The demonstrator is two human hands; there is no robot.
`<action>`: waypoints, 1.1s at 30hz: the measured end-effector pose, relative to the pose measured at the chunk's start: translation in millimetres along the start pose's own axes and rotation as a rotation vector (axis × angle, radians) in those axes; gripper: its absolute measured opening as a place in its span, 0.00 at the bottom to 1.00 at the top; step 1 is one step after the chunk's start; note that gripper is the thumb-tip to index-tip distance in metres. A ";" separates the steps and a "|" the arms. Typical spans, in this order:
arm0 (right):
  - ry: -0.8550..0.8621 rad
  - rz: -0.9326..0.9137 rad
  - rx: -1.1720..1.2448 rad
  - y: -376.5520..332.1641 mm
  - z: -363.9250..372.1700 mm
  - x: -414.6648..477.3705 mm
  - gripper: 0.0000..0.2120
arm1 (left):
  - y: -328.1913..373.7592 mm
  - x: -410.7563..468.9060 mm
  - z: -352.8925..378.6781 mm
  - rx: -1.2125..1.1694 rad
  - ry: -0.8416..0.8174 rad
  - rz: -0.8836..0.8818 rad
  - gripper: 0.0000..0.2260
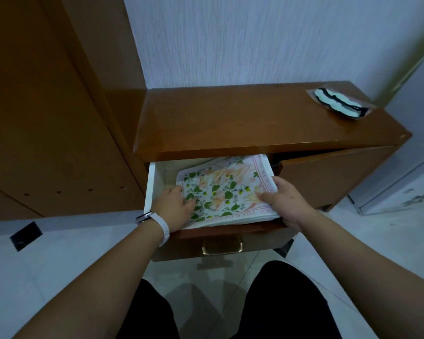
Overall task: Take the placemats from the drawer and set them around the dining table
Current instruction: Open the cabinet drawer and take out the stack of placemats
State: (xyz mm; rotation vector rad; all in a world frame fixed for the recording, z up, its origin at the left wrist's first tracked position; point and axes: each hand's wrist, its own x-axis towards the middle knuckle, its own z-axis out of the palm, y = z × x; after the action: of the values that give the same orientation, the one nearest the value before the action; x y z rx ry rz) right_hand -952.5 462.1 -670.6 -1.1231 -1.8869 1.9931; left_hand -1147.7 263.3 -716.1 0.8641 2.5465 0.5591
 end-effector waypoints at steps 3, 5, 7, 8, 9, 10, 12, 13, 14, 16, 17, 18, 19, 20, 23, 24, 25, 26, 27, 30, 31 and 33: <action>0.001 0.010 0.077 -2.0 -3.9 -6.7 0.13 | -5.4 3.0 1.0 -0.064 -0.065 -0.066 0.30; 0.003 0.013 0.091 0.3 -6.1 -8.8 0.12 | -10.9 8.8 5.3 -0.098 -0.137 -0.115 0.37; 0.011 0.004 0.090 4.7 -7.7 -9.2 0.13 | -9.5 12.1 7.9 -0.128 -0.218 -0.160 0.36; 0.010 -0.004 0.075 6.0 -8.2 -9.1 0.13 | -8.3 13.9 9.8 -0.128 -0.258 -0.174 0.34; 0.007 -0.012 0.057 7.1 -8.2 -8.7 0.14 | -6.6 15.4 11.7 -0.122 -0.306 -0.193 0.34; 0.003 -0.018 0.042 7.5 -8.5 -8.8 0.14 | -6.2 17.6 14.3 -0.114 -0.350 -0.213 0.35; 0.002 -0.025 0.030 8.8 -9.3 -7.5 0.15 | -6.4 21.4 18.9 -0.111 -0.408 -0.251 0.36; 0.000 -0.025 0.031 9.6 -9.4 -6.6 0.16 | -5.9 22.2 20.0 -0.118 -0.421 -0.272 0.35; -0.004 -0.024 0.030 10.0 -9.6 -6.6 0.16 | -5.8 23.5 21.7 -0.123 -0.425 -0.288 0.35; -0.007 -0.023 0.031 12.1 -9.2 -5.5 0.16 | -3.9 23.9 21.8 -0.114 -0.438 -0.305 0.35; -0.007 -0.024 0.030 12.5 -9.0 -5.1 0.16 | -2.7 23.4 21.0 -0.113 -0.434 -0.304 0.35; -0.007 -0.027 0.026 12.7 -9.4 -4.9 0.16 | -0.8 22.6 19.7 -0.117 -0.414 -0.298 0.35; -0.009 -0.028 0.019 12.1 -9.3 -4.7 0.16 | 0.4 21.7 18.0 -0.124 -0.383 -0.297 0.36; -0.014 -0.028 0.013 11.0 -9.6 -5.4 0.16 | 0.2 21.0 16.6 -0.135 -0.340 -0.295 0.36; -0.012 -0.021 0.003 9.6 -10.0 -6.3 0.17 | -3.6 16.2 11.0 -0.204 -0.174 -0.274 0.37; -0.007 -0.019 -0.004 8.8 -9.9 -6.9 0.17 | -7.1 16.2 10.4 -0.216 -0.128 -0.253 0.40; -0.003 -0.019 -0.013 8.1 -9.5 -7.2 0.17 | -11.6 17.0 11.1 -0.224 -0.095 -0.230 0.42; -0.003 -0.019 -0.018 7.5 -9.4 -7.5 0.16 | -14.1 17.1 10.9 -0.228 -0.071 -0.201 0.42; -0.002 -0.017 -0.019 7.1 -9.0 -7.5 0.16 | -12.3 14.2 7.2 -0.229 -0.051 -0.174 0.41; -0.005 -0.008 -0.014 5.5 -8.2 -9.3 0.16 | 1.6 5.5 -15.4 -0.242 0.044 -0.134 0.32; -0.008 -0.006 -0.010 5.2 -7.9 -9.8 0.15 | 5.0 4.5 -23.3 -0.279 0.066 -0.125 0.29; -0.017 -0.006 0.007 2.9 -8.1 -12.2 0.16 | 11.1 -0.4 -38.2 -0.382 0.093 -0.106 0.24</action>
State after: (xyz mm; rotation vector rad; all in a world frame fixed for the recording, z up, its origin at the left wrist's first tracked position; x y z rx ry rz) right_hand -937.9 460.6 -667.7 -1.1015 -1.8874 2.0107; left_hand -1160.4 262.0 -678.5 0.5747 2.4284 1.0286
